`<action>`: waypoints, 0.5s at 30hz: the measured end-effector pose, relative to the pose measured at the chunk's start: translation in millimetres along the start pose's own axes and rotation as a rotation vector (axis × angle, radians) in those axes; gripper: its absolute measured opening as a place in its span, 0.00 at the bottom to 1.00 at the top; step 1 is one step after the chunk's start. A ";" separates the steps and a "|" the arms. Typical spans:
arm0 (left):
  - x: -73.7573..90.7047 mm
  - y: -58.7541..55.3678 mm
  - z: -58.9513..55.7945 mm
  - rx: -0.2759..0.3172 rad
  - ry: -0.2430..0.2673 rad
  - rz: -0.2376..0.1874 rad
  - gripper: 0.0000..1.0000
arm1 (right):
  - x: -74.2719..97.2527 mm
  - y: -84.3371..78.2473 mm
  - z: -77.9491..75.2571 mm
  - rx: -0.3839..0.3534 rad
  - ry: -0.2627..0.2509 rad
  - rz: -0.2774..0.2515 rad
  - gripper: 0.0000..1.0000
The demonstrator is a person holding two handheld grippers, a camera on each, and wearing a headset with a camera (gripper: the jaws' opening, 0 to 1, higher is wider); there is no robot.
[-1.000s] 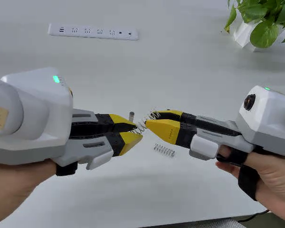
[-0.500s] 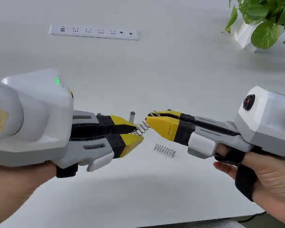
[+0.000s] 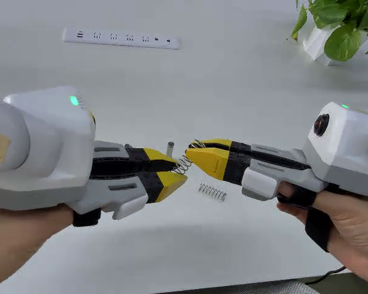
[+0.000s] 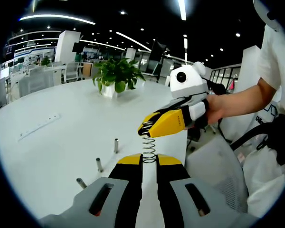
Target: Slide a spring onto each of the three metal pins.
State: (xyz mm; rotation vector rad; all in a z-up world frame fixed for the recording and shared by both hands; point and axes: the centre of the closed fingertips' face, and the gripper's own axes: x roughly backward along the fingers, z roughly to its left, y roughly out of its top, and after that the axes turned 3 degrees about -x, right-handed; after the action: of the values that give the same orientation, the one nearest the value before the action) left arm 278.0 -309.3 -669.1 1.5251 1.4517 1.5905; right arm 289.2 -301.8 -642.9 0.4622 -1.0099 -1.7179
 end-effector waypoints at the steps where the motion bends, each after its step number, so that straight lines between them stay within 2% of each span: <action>1: 0.1 -0.5 -0.2 0.001 -0.001 0.002 0.07 | -0.2 -2.0 -2.3 0.016 -0.001 0.011 0.05; 10: 0.9 -1.6 -1.2 0.001 -0.010 0.003 0.07 | -4.7 -3.5 6.3 0.132 -0.012 0.094 0.05; 12: 0.8 -1.9 -1.7 0.004 -0.013 0.004 0.07 | -2.0 -4.9 2.5 0.161 -0.013 0.115 0.05; 15: 0.5 -2.0 -2.4 0.002 -0.017 0.004 0.07 | -3.9 -5.0 6.1 0.201 -0.014 0.142 0.05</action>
State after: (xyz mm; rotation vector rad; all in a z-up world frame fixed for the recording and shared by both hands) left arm 275.1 -309.1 -670.3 1.5394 1.4420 1.5747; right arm 283.3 -295.3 -644.1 0.4955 -1.2035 -1.5028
